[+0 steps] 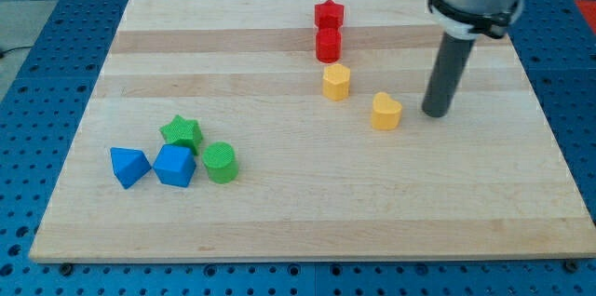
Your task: Push the yellow heart to the bottom of the yellow hexagon
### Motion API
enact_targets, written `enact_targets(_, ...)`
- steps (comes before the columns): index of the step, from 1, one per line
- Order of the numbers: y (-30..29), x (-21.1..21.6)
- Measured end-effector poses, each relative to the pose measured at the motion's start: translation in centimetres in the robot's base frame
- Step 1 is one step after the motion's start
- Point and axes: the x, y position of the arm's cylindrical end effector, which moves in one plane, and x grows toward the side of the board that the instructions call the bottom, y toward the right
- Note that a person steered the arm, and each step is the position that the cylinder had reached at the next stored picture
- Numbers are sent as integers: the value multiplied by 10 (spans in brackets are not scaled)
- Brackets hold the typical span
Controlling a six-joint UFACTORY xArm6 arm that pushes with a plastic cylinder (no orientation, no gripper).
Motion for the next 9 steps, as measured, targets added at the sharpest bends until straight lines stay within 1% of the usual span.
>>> enact_targets(3,4,1)
enact_targets(4,-8,2)
enact_targets(5,-33,3)
enact_targets(7,-103,6)
enact_targets(8,-116,6)
enact_targets(9,-62,6)
